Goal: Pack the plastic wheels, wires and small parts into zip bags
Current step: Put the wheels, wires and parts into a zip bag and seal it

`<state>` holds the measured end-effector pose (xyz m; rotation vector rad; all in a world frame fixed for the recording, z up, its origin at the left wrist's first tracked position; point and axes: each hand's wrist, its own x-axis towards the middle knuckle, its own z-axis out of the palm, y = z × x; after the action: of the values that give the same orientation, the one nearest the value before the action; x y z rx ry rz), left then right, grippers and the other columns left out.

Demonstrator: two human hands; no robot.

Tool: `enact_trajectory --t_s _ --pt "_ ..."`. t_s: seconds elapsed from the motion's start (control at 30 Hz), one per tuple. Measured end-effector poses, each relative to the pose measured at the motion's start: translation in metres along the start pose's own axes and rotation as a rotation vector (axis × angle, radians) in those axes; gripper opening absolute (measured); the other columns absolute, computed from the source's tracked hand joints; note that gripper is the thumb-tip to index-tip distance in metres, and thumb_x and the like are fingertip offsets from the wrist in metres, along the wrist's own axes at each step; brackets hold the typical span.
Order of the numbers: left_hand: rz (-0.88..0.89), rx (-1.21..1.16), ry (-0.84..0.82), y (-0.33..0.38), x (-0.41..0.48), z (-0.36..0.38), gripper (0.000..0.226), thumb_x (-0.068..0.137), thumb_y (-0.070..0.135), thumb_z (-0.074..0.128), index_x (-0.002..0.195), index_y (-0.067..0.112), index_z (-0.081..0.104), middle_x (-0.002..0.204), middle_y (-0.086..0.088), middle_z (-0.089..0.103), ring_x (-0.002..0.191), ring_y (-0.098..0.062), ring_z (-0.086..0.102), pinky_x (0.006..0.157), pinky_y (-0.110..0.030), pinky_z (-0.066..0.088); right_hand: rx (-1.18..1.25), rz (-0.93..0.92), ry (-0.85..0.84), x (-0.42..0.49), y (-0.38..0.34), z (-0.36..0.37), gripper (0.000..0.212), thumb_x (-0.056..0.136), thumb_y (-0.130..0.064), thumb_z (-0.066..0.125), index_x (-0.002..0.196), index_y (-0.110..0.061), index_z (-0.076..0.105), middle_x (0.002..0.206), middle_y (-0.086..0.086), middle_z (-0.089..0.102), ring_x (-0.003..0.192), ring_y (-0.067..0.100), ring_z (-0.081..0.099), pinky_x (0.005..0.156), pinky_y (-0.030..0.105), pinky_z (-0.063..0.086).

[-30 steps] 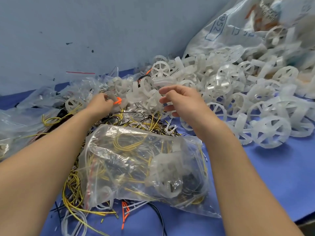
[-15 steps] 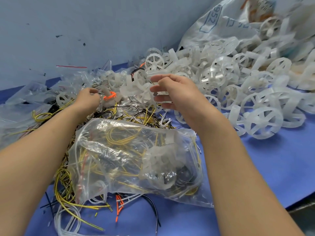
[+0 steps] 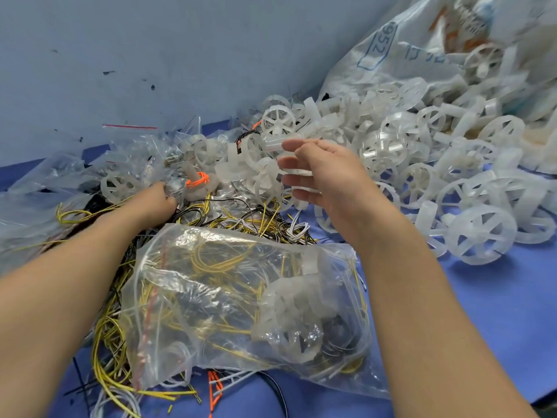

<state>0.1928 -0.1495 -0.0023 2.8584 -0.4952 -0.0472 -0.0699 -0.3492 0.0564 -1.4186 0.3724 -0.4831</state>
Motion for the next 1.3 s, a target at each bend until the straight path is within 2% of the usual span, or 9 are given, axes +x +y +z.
enact_trajectory --t_s 0.27,0.43,0.57,0.67,0.9,1.03,1.13,1.2,1.3 --pt "0.053 -0.028 -0.078 -0.005 -0.005 -0.009 0.046 0.096 0.033 0.057 0.133 0.007 0.046 0.127 -0.017 0.058 0.101 -0.025 0.055 0.087 -0.034 0.044 0.026 0.017 -0.007 0.004 0.001 0.013 0.026 0.100 -0.017 0.044 0.095 -0.026 0.068 0.088 -0.007 0.072 0.077 0.013 0.066 0.073 0.028 0.052" --pt "0.076 -0.117 -0.226 -0.012 -0.015 -0.023 0.052 0.092 0.043 0.062 0.134 0.014 0.050 0.127 -0.007 0.057 0.113 -0.024 0.056 0.094 -0.036 0.043 0.026 0.023 -0.026 0.005 0.001 0.021 0.025 0.100 -0.017 0.044 0.095 -0.026 0.068 0.091 -0.006 0.072 0.078 0.013 0.065 0.075 0.029 0.053" --pt "0.002 -0.371 -0.137 -0.018 -0.016 -0.022 0.016 0.094 0.029 0.063 0.093 0.013 0.063 0.097 -0.012 0.065 0.070 -0.017 0.053 0.062 -0.028 0.042 0.027 0.023 -0.025 0.005 0.002 0.023 0.026 0.100 -0.017 0.044 0.095 -0.026 0.067 0.092 -0.006 0.072 0.081 0.014 0.066 0.077 0.029 0.054" --pt "-0.027 -0.413 -0.011 -0.019 -0.016 -0.019 0.012 0.094 0.021 0.061 0.087 0.011 0.063 0.086 -0.012 0.062 0.065 -0.018 0.049 0.051 -0.025 0.042 0.023 0.021 -0.018 0.004 0.003 0.024 0.025 0.100 -0.018 0.044 0.096 -0.026 0.068 0.092 -0.006 0.073 0.081 0.014 0.067 0.076 0.029 0.053" --pt "-0.063 -0.737 0.284 -0.017 -0.021 -0.045 0.045 0.090 0.011 0.057 0.132 0.016 0.043 0.117 -0.010 0.055 0.096 -0.024 0.060 0.085 -0.042 0.053 -0.016 -0.003 -0.010 0.000 0.002 0.025 0.025 0.101 -0.019 0.045 0.094 -0.027 0.067 0.094 -0.005 0.073 0.081 0.014 0.066 0.070 0.026 0.052" --pt "-0.118 -0.729 0.347 -0.008 -0.031 -0.065 0.050 0.093 0.014 0.052 0.141 0.015 0.038 0.113 -0.008 0.055 0.073 -0.016 0.058 0.060 -0.027 0.053 -0.034 -0.012 -0.007 -0.004 0.001 0.027 0.025 0.101 -0.019 0.044 0.093 -0.028 0.066 0.095 -0.004 0.072 0.080 0.014 0.065 0.067 0.024 0.051" --pt "-0.128 -0.225 0.108 -0.008 -0.043 -0.074 0.052 0.094 0.017 0.059 0.141 0.006 0.040 0.107 -0.016 0.060 0.073 -0.026 0.060 0.064 -0.032 0.049 -0.052 -0.014 0.000 -0.008 0.001 0.030 0.025 0.101 -0.019 0.044 0.094 -0.027 0.066 0.094 -0.004 0.072 0.078 0.013 0.064 0.061 0.020 0.049" --pt "-0.136 -0.129 -0.114 -0.007 -0.051 -0.079 0.048 0.094 0.010 0.061 0.138 0.002 0.045 0.087 -0.012 0.061 0.057 -0.021 0.053 0.049 -0.031 0.045 -0.070 -0.019 -0.001 -0.010 0.000 0.031 0.025 0.101 -0.018 0.044 0.096 -0.026 0.067 0.093 -0.003 0.071 0.076 0.012 0.063 0.056 0.017 0.047" --pt "-0.155 -0.112 -0.268 -0.009 -0.064 -0.098 0.054 0.091 0.012 0.067 0.141 0.009 0.045 0.086 -0.007 0.057 0.047 -0.013 0.046 0.041 -0.023 0.045 -0.111 -0.041 -0.010 -0.014 0.000 0.032 0.026 0.100 -0.014 0.044 0.092 -0.025 0.066 0.092 -0.002 0.069 0.077 0.011 0.062 0.049 0.011 0.044"
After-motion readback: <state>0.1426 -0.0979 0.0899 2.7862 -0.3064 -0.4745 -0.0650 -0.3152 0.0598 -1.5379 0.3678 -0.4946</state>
